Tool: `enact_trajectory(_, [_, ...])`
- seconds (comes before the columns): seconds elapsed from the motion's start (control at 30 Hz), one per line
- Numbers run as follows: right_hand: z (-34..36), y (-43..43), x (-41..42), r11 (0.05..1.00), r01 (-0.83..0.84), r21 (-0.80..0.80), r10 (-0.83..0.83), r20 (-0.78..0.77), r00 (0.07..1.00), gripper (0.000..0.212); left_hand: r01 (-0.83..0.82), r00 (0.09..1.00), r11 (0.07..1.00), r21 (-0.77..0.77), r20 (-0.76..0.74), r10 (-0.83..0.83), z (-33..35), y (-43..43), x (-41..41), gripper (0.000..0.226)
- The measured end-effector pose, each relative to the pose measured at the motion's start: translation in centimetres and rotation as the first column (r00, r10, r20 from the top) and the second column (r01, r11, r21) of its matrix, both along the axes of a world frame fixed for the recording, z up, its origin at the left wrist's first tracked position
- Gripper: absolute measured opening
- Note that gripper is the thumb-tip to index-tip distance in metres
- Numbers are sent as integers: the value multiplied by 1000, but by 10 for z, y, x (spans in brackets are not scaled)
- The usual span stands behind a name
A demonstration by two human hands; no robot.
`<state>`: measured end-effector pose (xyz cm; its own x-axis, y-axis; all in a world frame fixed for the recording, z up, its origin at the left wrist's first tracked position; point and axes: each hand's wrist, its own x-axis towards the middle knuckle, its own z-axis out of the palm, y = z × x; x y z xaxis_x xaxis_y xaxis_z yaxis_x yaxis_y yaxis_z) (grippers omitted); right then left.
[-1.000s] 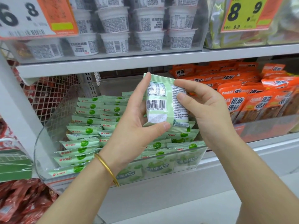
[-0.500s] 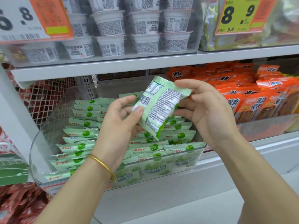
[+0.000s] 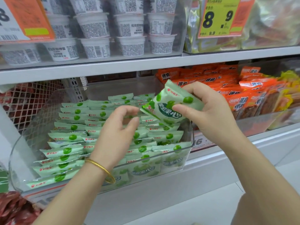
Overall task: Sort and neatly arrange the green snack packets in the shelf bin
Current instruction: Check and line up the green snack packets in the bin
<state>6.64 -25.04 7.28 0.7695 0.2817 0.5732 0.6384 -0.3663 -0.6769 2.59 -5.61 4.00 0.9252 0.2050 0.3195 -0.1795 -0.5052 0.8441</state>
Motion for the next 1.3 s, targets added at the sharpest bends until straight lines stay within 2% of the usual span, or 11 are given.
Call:
enact_trajectory(0.07, [2, -3, -2, 999, 4, -41, -4, 13, 1000, 23, 9, 1000, 942, 336, 20, -17, -4, 3, 0, 24])
enact_trajectory(0.1, [2, -5, -2, 998, 0, -55, 0, 9, 1000, 25, 32, 999, 896, 442, 5, -38, -7, 4, 0, 28])
enact_trajectory(0.17, [1, -7, -2, 993, -7, -118, 7, -2, 1000, 25, 85, 996, 831, 549, -76, -51, -11, 4, 1, 38])
enact_trajectory(0.27, [-3, -9, -1, 962, 15, -271, -22, -21, 1000, 26, 118, 988, 780, 614, -148, -33, -14, 3, 2, 43])
enact_trajectory(0.5, [-1, -8, -3, 874, 34, -485, -22, 31, 999, 33, 157, 980, 742, 651, -193, -38, -13, 2, 3, 44])
enact_trajectory(0.8, [7, -5, -3, 848, -22, -530, 13, -22, 1000, 35, 161, 977, 741, 652, -211, -26, -11, 1, 1, 44])
enact_trajectory(0.93, [4, 4, -3, 775, -3, -632, 15, 14, 1000, 36, 151, 980, 737, 659, -198, -23, -13, 2, 3, 38])
enact_trajectory(1.07, [0, 15, -1, 605, 51, -795, 18, 78, 997, 40, 158, 979, 742, 652, -199, -34, -14, 2, 3, 41])
enact_trajectory(1.17, [3, 12, -4, 595, 45, -802, 13, 66, 998, 41, 158, 982, 757, 634, -184, -51, -16, 3, 2, 39])
enact_trajectory(1.23, [7, 7, -6, 603, 90, -793, 4, 116, 993, 37, 158, 983, 777, 609, -172, -64, -16, 4, 2, 38])
enact_trajectory(1.3, [5, 7, -6, 571, 140, -809, -5, 167, 986, 31, 149, 985, 794, 589, -159, -67, -17, 3, 1, 37])
